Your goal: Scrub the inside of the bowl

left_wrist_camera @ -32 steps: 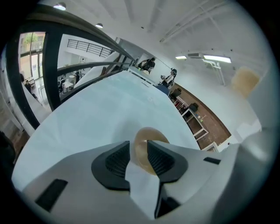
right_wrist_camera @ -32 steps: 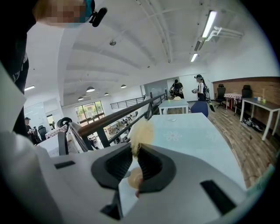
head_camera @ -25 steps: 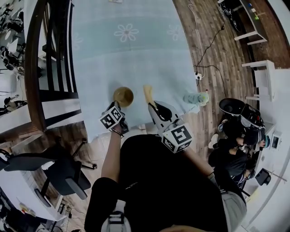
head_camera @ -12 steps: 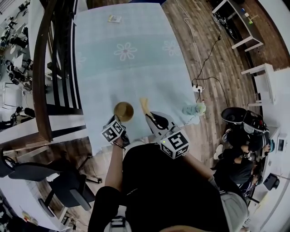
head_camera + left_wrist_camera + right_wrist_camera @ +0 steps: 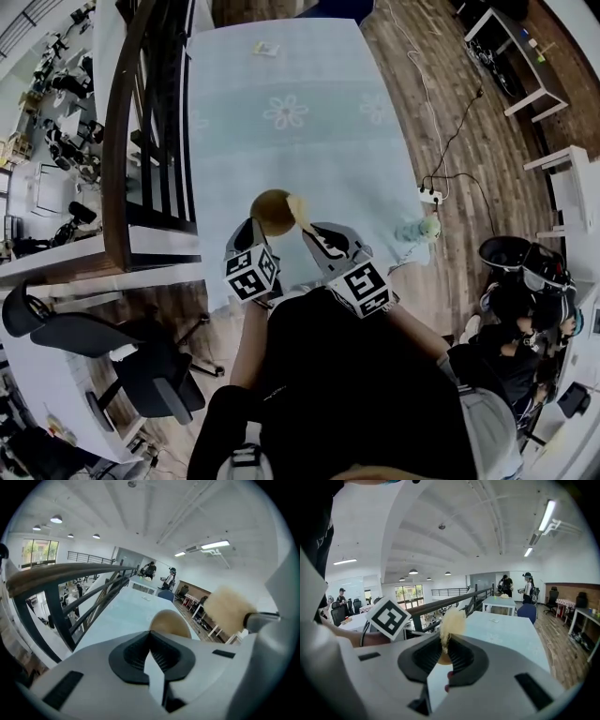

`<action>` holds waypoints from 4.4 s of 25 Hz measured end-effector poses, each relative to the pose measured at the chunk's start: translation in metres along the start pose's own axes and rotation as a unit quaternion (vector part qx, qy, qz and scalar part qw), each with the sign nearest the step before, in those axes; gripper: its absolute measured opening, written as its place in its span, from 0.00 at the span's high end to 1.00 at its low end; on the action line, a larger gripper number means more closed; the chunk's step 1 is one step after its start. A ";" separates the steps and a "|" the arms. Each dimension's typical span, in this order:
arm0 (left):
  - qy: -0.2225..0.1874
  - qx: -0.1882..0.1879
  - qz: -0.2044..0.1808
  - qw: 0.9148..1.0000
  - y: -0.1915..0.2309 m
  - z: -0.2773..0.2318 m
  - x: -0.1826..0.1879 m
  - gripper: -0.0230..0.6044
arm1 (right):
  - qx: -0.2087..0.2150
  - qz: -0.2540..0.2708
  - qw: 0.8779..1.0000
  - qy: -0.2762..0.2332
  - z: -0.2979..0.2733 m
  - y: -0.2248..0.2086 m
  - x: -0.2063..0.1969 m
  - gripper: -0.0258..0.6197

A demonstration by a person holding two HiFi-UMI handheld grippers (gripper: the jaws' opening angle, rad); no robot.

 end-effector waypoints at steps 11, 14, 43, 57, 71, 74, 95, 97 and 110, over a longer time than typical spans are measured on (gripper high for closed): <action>-0.063 0.020 -0.081 0.995 -0.036 0.050 0.039 0.94 | -0.019 0.161 0.987 0.019 0.004 0.016 0.032 0.89; -0.076 0.028 -0.114 0.990 -0.043 0.058 0.045 0.94 | -0.044 0.225 0.973 0.032 0.004 0.018 0.037 0.89; -0.106 -0.033 -0.077 0.991 -0.057 0.077 0.040 0.93 | 0.189 -0.172 0.964 0.079 -0.021 0.010 0.011 0.90; -0.108 -0.018 -0.019 0.994 -0.031 0.078 0.036 0.94 | 0.115 -0.153 0.981 0.037 -0.009 0.004 0.024 0.90; -0.091 -0.050 -0.063 0.993 -0.055 0.076 0.028 0.94 | 0.124 -0.038 0.991 0.033 -0.017 0.013 0.036 0.89; -0.089 -0.048 -0.070 0.992 -0.051 0.077 0.028 0.94 | 0.143 0.043 0.987 0.060 -0.019 0.029 0.035 0.90; -0.097 -0.039 -0.046 0.993 -0.044 0.087 0.024 0.94 | 0.043 0.074 0.989 0.122 -0.017 0.012 0.026 0.90; -0.098 -0.045 -0.046 0.993 -0.048 0.088 0.024 0.94 | 0.060 0.070 0.988 0.122 -0.018 0.015 0.025 0.90; -0.099 -0.026 -0.042 0.994 -0.031 0.085 0.021 0.94 | 0.206 0.076 0.966 0.133 -0.018 0.043 0.021 0.90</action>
Point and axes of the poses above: the fingertips, and each gripper's own axes: z backward along the fingers, y to its left, x out of its top, the point moved 8 cm from there along z, backward along the fingers, and after that the axes turned 6 degrees about y, right-handed, at the moved point
